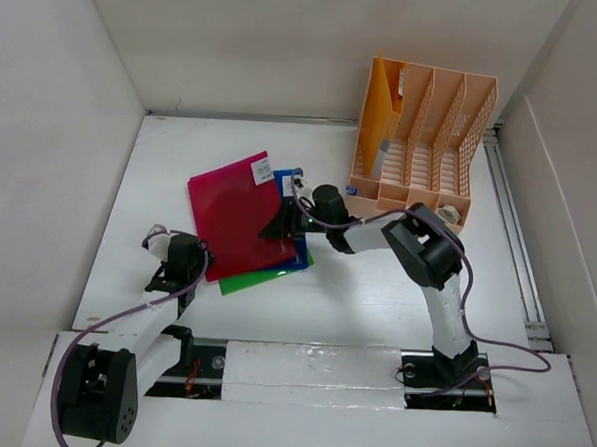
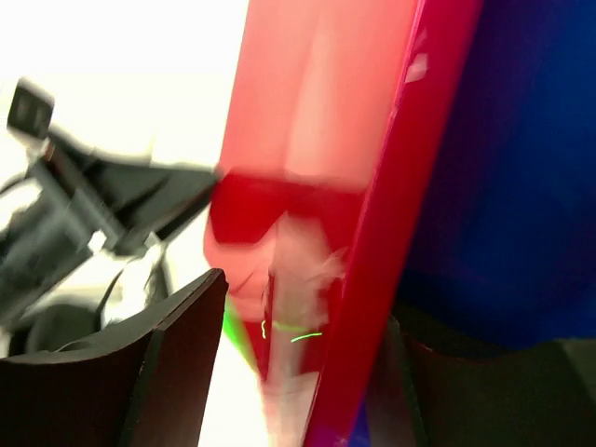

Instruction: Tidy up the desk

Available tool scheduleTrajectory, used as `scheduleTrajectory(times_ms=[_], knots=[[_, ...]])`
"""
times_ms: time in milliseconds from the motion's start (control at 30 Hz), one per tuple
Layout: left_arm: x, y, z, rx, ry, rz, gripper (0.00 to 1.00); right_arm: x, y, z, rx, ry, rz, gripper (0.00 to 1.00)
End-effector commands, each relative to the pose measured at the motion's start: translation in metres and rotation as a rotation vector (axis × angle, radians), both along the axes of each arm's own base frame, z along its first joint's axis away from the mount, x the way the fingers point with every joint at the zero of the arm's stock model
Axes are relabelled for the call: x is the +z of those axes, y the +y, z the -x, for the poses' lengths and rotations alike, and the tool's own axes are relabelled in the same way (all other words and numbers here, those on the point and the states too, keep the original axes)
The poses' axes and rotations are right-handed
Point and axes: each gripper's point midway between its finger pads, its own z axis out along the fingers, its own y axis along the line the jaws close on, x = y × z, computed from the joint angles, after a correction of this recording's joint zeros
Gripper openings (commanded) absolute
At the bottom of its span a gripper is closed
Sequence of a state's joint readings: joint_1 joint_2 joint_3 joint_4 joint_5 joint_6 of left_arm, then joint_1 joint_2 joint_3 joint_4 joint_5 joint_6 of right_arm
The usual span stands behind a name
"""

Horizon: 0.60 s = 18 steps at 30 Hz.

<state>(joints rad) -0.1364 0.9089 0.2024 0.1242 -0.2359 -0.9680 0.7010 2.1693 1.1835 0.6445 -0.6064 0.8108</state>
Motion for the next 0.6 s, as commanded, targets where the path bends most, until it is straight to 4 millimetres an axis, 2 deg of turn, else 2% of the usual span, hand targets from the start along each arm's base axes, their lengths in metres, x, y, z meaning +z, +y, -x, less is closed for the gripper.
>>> scheduleTrajectory(times_ms=[0,100,200,233,300,333,400,433,533,567], knots=[[0.008,-0.019,-0.006,-0.061,-0.048,0.076,0.31,0.033,0.035,0.052,0.227,-0.018,-0.119,0.61],[0.009,-0.019,-0.007,-0.063,-0.046,0.074,0.3,0.029,0.039,0.046,0.208,-0.009,-0.117,0.59],[0.009,-0.02,-0.006,-0.066,-0.054,0.076,0.3,0.036,0.042,0.039,0.193,-0.037,-0.115,0.51],[0.01,-0.019,-0.007,-0.066,-0.056,0.074,0.3,0.033,0.044,0.042,0.193,-0.032,-0.094,0.39],[0.012,-0.021,-0.009,-0.074,-0.058,0.079,0.3,0.035,0.042,0.035,0.153,-0.069,-0.071,0.27],[0.014,-0.023,-0.009,-0.081,-0.063,0.083,0.31,0.042,0.043,0.039,0.154,-0.087,-0.068,0.18],[0.021,-0.027,-0.013,-0.097,-0.092,0.1,0.35,0.045,0.039,0.033,0.115,-0.133,-0.04,0.1],[0.023,-0.03,-0.014,-0.108,-0.101,0.109,0.37,0.057,0.04,0.037,0.113,-0.156,-0.04,0.06],[0.042,-0.042,-0.022,-0.166,-0.14,0.149,0.44,0.07,0.036,0.034,0.069,-0.216,-0.023,0.0],[0.056,-0.047,-0.026,-0.185,-0.173,0.161,0.46,0.085,0.035,0.031,0.045,-0.249,-0.031,0.0]])
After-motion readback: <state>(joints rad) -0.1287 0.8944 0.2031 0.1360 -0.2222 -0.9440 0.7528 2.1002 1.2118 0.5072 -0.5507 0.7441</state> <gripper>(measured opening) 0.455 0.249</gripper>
